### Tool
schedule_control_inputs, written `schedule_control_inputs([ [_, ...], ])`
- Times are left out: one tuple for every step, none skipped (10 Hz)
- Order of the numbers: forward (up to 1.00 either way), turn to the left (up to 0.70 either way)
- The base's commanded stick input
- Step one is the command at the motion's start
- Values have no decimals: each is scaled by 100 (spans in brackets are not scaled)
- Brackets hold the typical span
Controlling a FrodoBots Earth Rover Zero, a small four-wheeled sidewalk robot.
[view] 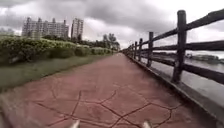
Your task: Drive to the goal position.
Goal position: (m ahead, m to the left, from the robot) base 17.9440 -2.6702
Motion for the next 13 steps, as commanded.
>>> schedule_control_inputs([
  [50,0],
  [50,0],
  [50,0],
  [50,0],
  [50,0],
  [50,0],
  [50,0],
  [50,0],
  [50,0],
  [50,0],
  [50,0],
  [50,0],
  [50,0],
])
